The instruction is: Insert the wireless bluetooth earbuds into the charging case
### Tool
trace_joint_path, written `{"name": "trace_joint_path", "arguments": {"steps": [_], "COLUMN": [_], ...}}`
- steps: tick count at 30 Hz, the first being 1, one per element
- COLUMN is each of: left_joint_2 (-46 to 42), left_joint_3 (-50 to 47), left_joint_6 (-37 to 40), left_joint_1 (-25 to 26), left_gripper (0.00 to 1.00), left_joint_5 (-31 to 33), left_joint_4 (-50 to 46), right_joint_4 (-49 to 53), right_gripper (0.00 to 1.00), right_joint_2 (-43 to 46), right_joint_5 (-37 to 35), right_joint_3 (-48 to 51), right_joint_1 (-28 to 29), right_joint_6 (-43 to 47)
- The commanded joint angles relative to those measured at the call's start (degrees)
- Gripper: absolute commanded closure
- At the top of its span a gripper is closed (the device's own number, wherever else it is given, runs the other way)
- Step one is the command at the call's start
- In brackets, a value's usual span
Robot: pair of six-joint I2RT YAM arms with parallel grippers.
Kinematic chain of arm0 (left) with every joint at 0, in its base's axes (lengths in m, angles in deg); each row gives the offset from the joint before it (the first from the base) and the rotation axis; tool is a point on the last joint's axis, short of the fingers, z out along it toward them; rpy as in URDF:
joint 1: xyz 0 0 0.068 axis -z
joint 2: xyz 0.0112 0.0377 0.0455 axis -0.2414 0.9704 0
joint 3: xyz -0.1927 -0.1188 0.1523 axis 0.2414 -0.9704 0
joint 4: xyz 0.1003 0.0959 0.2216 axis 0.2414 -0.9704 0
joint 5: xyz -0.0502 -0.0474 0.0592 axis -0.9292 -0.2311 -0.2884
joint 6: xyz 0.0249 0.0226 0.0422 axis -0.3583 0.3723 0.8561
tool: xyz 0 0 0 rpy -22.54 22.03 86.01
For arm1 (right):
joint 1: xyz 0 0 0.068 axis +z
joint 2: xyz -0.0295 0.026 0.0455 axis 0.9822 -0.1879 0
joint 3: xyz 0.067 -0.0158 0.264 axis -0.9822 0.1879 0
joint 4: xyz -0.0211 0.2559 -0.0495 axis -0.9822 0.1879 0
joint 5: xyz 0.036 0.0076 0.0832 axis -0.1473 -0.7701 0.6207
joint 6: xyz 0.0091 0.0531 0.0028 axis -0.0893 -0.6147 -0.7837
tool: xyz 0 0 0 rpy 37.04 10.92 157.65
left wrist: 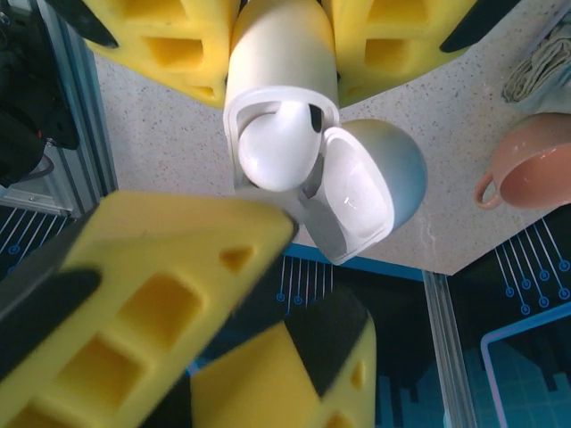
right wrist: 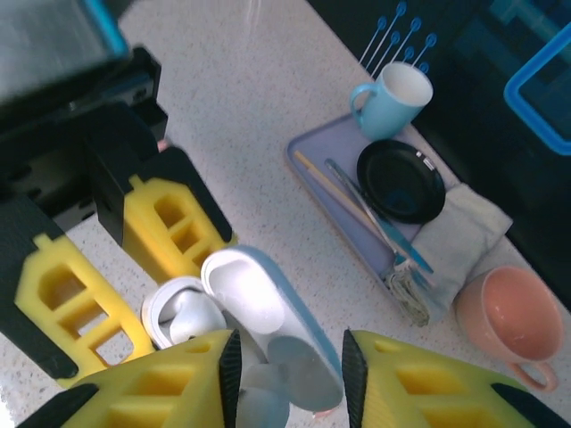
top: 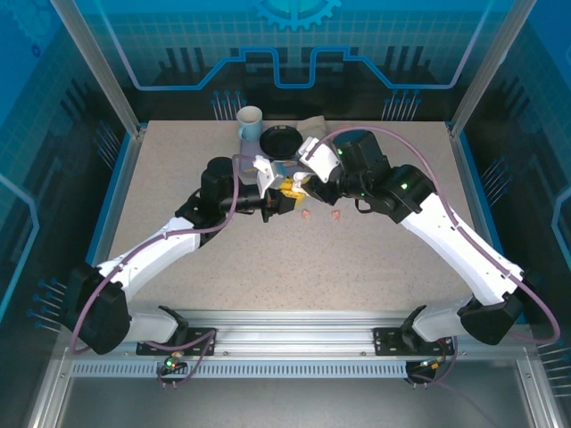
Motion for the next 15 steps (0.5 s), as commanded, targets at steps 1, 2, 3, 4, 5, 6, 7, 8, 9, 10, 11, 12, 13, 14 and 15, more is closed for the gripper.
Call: {"name": "trace_joint_path", "arguments": {"steps": [1,2,3,4,5,6,7,8,9,10,11,12,13,14,15], "left_joint_2": [-1.37,-1.36,-1.31,-1.21,-1.11,-1.03,-0.93,-0.84,-0.87,-0.84,-0.75,-0.75,-0.67,-0.5,-0.32], "left_joint_3": [-1.46,-1.83,-2.16,-2.44,-2.63,-2.79,-2.92,-3.23,-3.62,-3.99,-4.47,-4.9,-5.59,-6.09,-6.41], "left_joint_6": [-1.48,-1.78,-2.04,-2.43,-2.8,-3.15,-3.46,-3.86,-4.07,-4.54,-5.07,-5.53,-6.11,-6.87,-7.37], "left_joint_1": [-0.36,-0.36,-0.33,-0.45,-0.39,-0.41,-0.38,-0.41,-0.41,-0.42,-0.43,-0.45,-0.39,-0.44,-0.46], "left_gripper": [1.0,1.0,1.0,1.0,1.0,1.0,1.0,1.0,1.0,1.0,1.0,1.0,1.0,1.0,1.0], "left_joint_5": [-0.2,-0.01,0.21,0.44,0.6,0.83,1.2,1.85,2.38,3.43,4.58,5.59,6.54,7.5,8.18], "left_joint_4": [4.96,5.73,6.52,7.29,7.98,8.66,9.35,10.29,11.26,12.38,13.78,14.99,16.67,18.32,19.31], "right_joint_4": [-1.16,-1.2,-1.43,-1.78,-2.03,-2.66,-3.12,-3.58,-3.9,-3.99,-4.24,-4.48,-5.03,-5.64,-6.69], "right_gripper": [0.56,0.54,0.53,0.49,0.45,0.42,0.4,0.38,0.37,0.37,0.37,0.36,0.36,0.36,0.36], "right_joint_2": [-0.48,-0.78,-0.78,-0.84,-0.77,-0.72,-0.55,-0.5,-0.58,-0.62,-0.65,-0.7,-0.49,-0.19,0.12], "right_joint_5": [1.29,1.49,2.0,2.65,3.65,4.32,5.4,5.35,4.95,5.24,5.12,6.25,9.09,9.9,10.2], "right_joint_3": [-3.68,-4.27,-4.75,-5.24,-5.78,-5.98,-6.2,-6.44,-6.77,-7.13,-7.16,-6.88,-6.1,-4.83,-3.24], "right_joint_1": [-0.49,-0.82,-1.14,-1.64,-2.26,-2.74,-3.5,-4.2,-5.03,-6.25,-7.56,-9.15,-10.81,-11.77,-12.32], "right_joint_6": [-1.38,-1.71,-2.14,-3.09,-4.19,-5.36,-6.74,-8.59,-10.66,-13.35,-16.76,-20.17,-23.52,-27.01,-29.59]}}
